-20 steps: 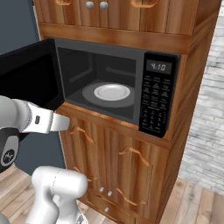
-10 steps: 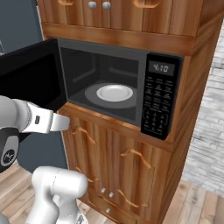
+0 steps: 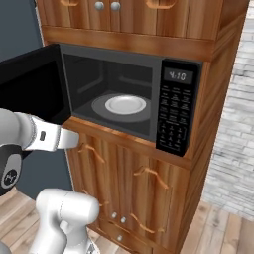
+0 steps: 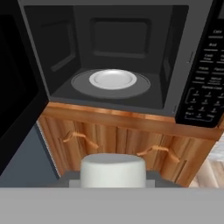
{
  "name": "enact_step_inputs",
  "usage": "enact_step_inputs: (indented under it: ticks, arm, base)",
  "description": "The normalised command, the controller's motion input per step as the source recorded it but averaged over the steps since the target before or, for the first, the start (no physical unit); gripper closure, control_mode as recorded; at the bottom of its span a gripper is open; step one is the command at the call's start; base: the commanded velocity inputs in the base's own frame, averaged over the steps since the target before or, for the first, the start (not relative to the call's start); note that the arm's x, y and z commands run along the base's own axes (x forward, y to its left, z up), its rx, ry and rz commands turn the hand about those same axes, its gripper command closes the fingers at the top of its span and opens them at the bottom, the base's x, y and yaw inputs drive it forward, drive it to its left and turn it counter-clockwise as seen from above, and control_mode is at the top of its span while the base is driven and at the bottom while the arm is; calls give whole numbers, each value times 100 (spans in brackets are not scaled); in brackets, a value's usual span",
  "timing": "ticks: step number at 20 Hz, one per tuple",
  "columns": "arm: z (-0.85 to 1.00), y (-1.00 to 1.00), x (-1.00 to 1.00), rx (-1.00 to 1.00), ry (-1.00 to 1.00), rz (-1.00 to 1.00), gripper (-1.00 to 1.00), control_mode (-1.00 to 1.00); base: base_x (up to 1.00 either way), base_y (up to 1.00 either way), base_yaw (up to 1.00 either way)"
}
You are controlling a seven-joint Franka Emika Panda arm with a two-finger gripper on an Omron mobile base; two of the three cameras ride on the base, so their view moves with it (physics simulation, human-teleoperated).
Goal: Pick the marshmallow from the counter and place it in the microwave. Then turn on the microwave.
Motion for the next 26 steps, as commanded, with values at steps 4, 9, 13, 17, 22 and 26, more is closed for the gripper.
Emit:
enact_step_inputs:
  ticks: [4, 9, 13, 17, 22, 26]
  arm:
    - [0, 0, 0, 0, 0, 0, 100, 100]
    - [0, 0, 0, 0, 0, 0, 100, 100]
    - [0, 0, 0, 0, 0, 0, 100, 100]
    - [0, 0, 0, 0, 0, 0, 100, 100]
    - [0, 0, 0, 0, 0, 0, 100, 100]
    - [0, 0, 0, 0, 0, 0, 100, 100]
  base:
    - [10, -3, -17]
    - [14, -1, -15]
    - [25, 0, -10]
    - [33, 0, -9]
    - [34, 0, -8]
    - [27, 0, -7]
